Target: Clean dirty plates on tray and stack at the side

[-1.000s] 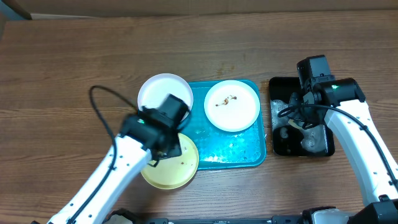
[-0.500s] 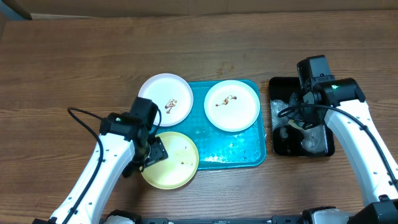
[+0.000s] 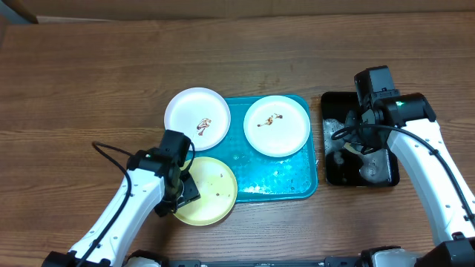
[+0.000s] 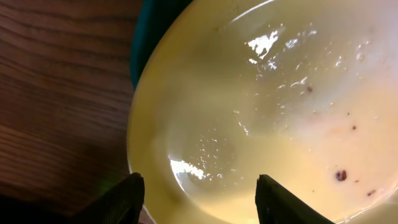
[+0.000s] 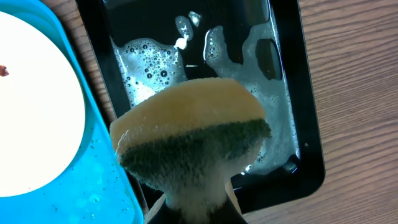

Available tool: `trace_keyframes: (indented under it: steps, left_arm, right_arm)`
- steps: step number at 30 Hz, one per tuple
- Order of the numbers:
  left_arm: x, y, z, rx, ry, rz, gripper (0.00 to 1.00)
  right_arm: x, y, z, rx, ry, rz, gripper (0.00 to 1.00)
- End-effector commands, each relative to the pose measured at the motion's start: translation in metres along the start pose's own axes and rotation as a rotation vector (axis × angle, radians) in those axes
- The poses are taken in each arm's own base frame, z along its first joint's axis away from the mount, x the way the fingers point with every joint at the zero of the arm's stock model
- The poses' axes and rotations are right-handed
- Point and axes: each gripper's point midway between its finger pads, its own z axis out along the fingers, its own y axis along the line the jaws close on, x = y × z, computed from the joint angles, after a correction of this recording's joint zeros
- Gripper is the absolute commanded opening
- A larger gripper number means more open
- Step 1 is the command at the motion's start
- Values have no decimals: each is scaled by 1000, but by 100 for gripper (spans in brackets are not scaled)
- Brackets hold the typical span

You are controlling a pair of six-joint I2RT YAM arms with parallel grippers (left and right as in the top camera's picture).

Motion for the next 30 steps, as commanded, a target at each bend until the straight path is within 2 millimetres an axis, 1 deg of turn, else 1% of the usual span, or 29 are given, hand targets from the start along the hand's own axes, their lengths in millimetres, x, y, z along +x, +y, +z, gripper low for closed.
trace_keyframes:
  steps: [1,4,6,12,13,15,20,21,23,24,26,28,30]
  left_arm:
    - [10,4,8,5,34,-39,58]
    - [15,9,15,-6,47,-62,57]
    - [16,9,19,-4,50,-66,50]
    - [15,7,19,6,45,-66,22]
    - [15,7,19,7,45,-66,13]
    - [14,6,19,9,44,-65,5]
    - [17,4,19,25,58,-66,4]
    - [17,4,19,25,58,-65,5]
    - [16,1,17,33,60,-60,11]
    - [15,1,14,33,60,-55,12]
    - [11,-1,4,27,50,-54,13]
    - [4,-4,-11,26,27,-53,16]
    - [-4,-5,-29,12,-4,-52,24]
  right_arm:
    - [-6,-1,-4,1,-18,9,4]
    - [-6,-1,-4,1,-18,9,4]
    - [-6,-1,-4,0,-18,9,4]
    - [-6,-1,-4,1,-17,8,4]
    - [-6,-1,-4,1,-16,8,4]
    - [-6,-1,-4,1,-16,8,4]
    - [-6,-1,-4,1,-16,8,4]
    - [-6,-1,-4,2,-16,8,4]
    - [-5,-1,-4,2,-15,8,4]
    - [-5,-1,-4,2,-15,8,4]
    - [-5,-1,-4,2,-15,8,4]
    - [-5,-1,-4,2,-15,8,4]
    - [-5,-1,-4,2,-15,8,4]
